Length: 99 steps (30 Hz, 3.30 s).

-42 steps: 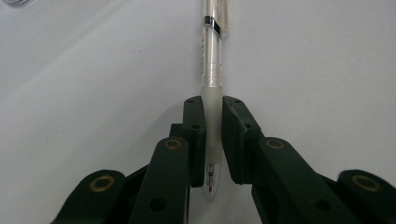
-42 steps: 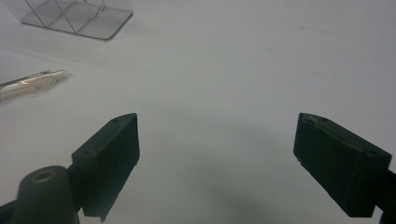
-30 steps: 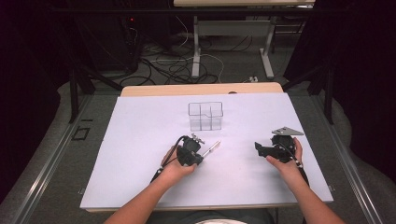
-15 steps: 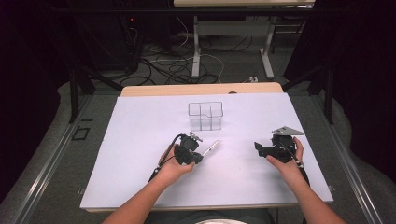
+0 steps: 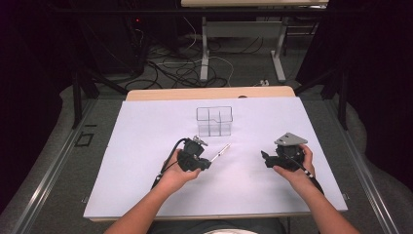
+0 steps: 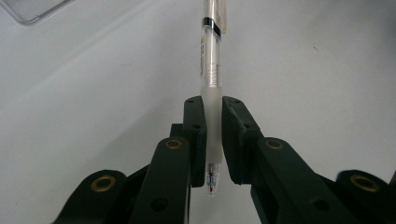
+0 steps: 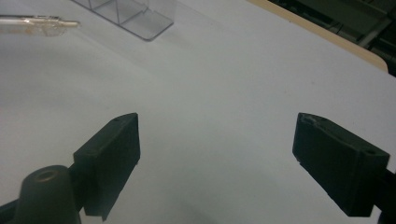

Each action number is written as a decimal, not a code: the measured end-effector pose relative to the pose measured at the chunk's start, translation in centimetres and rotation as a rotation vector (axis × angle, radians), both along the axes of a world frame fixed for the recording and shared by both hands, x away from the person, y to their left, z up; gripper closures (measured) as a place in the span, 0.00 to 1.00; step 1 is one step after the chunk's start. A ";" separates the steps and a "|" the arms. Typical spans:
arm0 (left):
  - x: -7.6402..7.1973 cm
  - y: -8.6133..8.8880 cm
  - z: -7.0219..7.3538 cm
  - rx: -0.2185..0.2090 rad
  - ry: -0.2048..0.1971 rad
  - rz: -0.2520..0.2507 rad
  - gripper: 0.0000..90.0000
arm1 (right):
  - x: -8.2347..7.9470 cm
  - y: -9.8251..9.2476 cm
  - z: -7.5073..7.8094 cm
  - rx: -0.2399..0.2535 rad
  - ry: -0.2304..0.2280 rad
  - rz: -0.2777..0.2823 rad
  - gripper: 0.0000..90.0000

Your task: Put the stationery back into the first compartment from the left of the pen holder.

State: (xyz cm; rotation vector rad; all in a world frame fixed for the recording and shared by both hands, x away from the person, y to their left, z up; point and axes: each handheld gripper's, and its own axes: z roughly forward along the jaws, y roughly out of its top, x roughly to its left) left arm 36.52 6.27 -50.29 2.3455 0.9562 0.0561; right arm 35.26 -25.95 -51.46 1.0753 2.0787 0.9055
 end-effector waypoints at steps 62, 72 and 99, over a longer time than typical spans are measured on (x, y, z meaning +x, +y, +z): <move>-1.2 -1.4 -0.3 -0.038 0.070 -0.071 0.90 | -4.7 9.1 -1.4 -0.650 -0.362 0.707 0.56; -1.6 -2.0 -0.3 -0.052 0.081 -0.089 0.90 | -4.9 9.7 -1.6 -0.794 -0.409 0.790 0.66; -2.6 -3.3 -0.1 -0.083 0.112 -0.139 0.89 | -5.5 10.5 -2.4 -0.970 -0.487 0.895 0.85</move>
